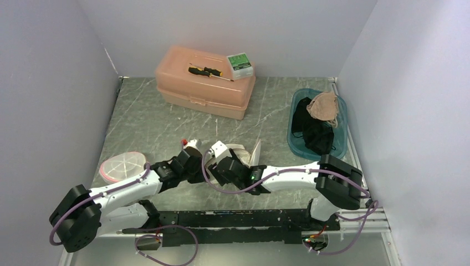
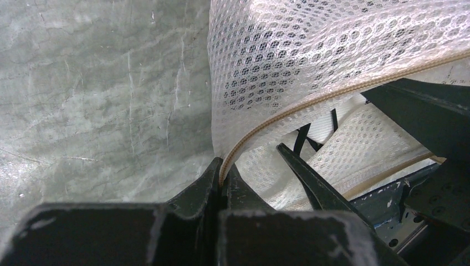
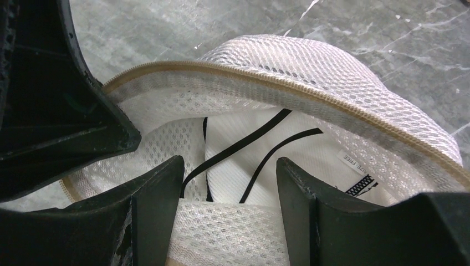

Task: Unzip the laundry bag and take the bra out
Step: Pick up the bra from the laundry bag.

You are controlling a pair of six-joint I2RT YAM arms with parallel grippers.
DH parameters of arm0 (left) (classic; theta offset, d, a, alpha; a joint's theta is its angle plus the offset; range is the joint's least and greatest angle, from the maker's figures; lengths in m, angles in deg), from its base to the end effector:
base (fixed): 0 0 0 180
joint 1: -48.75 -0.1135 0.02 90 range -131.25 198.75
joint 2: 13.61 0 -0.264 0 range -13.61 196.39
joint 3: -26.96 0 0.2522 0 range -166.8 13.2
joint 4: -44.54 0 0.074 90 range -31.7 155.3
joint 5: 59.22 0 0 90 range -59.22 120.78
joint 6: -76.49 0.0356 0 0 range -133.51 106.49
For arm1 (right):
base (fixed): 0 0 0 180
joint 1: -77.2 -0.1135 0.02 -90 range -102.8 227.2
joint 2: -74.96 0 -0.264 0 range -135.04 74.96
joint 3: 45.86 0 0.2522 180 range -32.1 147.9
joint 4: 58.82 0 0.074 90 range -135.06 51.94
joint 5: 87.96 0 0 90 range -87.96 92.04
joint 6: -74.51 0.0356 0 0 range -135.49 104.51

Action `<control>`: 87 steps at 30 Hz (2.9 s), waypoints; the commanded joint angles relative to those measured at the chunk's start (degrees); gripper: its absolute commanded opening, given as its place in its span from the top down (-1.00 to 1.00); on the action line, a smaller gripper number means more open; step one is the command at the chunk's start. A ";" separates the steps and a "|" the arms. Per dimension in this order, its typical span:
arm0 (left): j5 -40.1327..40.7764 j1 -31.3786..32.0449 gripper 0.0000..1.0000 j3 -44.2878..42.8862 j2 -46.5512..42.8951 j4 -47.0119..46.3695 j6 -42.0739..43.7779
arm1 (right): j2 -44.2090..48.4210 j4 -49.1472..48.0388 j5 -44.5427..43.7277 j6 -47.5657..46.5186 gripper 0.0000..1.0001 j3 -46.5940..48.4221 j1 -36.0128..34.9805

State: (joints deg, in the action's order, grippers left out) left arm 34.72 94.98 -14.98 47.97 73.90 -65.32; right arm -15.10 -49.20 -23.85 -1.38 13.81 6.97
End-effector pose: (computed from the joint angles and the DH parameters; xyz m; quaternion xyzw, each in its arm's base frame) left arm 0.1427 -0.1454 0.1783 -0.0576 0.9344 -0.2431 0.2538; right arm 0.1225 0.2950 0.1817 -0.3320 0.8240 0.1260 0.4415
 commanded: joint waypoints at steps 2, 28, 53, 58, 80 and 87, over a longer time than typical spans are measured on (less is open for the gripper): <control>-0.46 0.26 0.95 0.12 -0.37 -1.51 -0.05 | 0.36 -3.21 -3.14 0.17 -0.32 2.31 -0.23; -0.96 0.30 0.95 -0.06 -2.90 -1.09 -1.34 | -9.43 4.54 -6.63 1.23 -0.30 9.48 -0.52; -0.79 0.26 0.95 -0.47 -3.21 -1.18 -2.19 | -0.22 1.10 -5.77 2.86 1.00 1.69 -0.59; -0.64 0.25 0.95 -2.22 -3.48 -0.89 -2.12 | 6.69 -0.88 -2.89 2.58 1.00 -1.68 -0.58; 9.15 -0.18 0.95 -15.29 -2.43 8.29 2.48 | 24.95 -5.05 1.67 -1.09 1.00 -15.52 -0.28; 7.76 -0.98 0.95 -17.59 2.17 7.79 3.11 | 28.15 -8.22 6.29 -4.05 1.00 -17.83 -0.40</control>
State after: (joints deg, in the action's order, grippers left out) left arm 38.59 95.36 -29.65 47.51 80.92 -63.87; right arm 10.67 -55.85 -20.13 -2.15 -2.71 6.73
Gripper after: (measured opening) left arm 0.034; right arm 0.045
